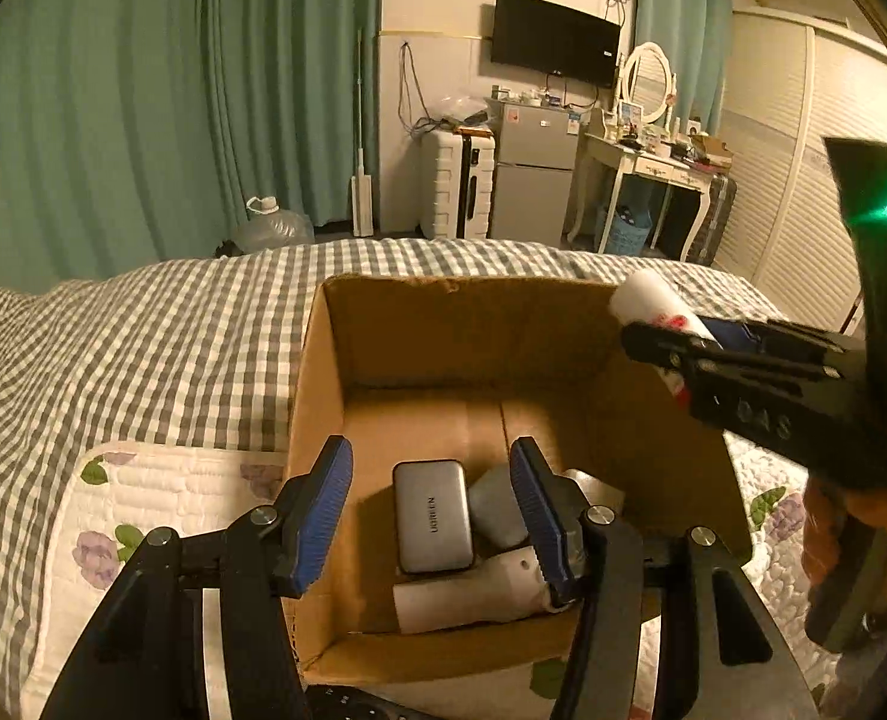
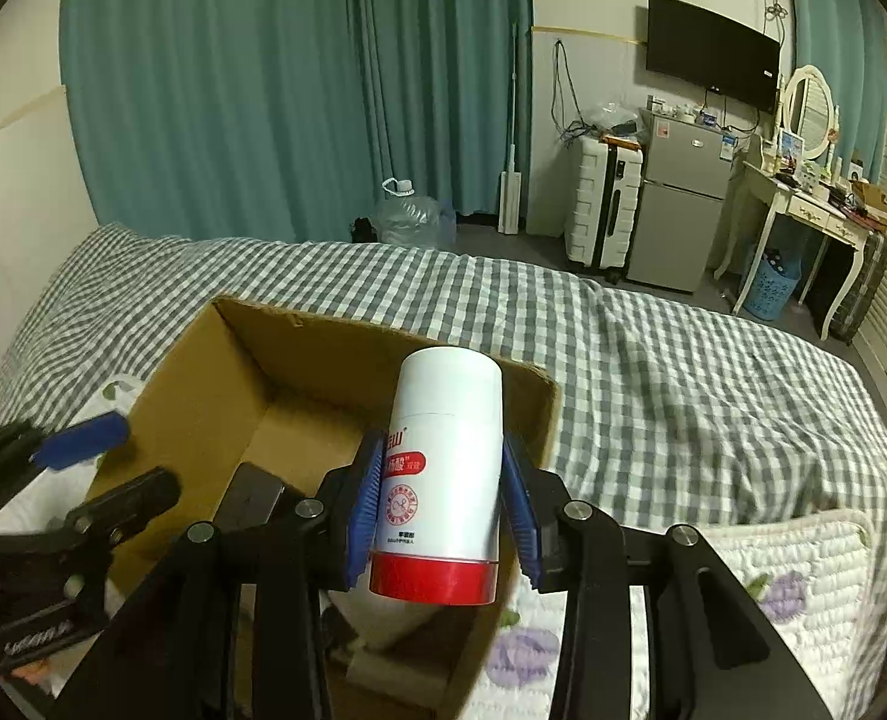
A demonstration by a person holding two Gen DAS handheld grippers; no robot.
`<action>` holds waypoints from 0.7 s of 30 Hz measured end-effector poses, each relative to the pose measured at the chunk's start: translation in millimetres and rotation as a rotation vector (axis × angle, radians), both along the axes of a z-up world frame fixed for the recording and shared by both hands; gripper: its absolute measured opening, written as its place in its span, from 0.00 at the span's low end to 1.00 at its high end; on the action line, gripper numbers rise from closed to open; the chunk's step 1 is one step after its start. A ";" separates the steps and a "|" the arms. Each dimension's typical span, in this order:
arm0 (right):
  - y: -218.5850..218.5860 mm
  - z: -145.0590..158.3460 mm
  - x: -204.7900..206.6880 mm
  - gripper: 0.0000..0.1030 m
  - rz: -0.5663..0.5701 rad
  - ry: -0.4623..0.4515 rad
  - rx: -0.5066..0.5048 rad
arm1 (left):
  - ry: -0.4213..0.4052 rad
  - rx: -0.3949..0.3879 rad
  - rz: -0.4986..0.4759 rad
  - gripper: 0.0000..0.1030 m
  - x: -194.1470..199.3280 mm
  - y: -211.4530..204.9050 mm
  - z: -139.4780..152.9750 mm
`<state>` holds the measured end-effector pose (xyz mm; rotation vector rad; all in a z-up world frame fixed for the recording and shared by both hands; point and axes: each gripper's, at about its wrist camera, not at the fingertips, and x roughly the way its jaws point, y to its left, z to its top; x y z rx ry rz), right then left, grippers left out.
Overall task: Organize rigid objects
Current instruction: 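Drop the earbud case into the box with the left tool while the right tool drops the bottle in, then grasp the red phone case with the right tool while the left tool grasps the black remote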
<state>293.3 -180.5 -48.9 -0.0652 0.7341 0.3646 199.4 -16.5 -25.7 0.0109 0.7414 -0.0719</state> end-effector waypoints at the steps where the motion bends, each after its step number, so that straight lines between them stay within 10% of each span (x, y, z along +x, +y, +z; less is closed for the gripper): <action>1: -0.5 -0.9 2.0 0.40 0.000 -0.008 0.016 | -0.001 0.003 -0.002 0.56 -1.3 0.4 -1.3; 4: -5.5 1.8 -0.1 0.62 -0.002 -0.024 0.051 | -0.015 0.003 -0.006 0.56 -5.5 1.0 -0.9; 15: -33.0 63.3 -103.7 0.81 -0.013 -0.155 0.083 | -0.092 0.012 0.021 0.63 -83.4 -0.5 40.3; 21: -39.9 26.6 -170.7 0.86 -0.018 -0.099 0.042 | -0.067 0.034 0.048 0.64 -132.8 4.1 28.3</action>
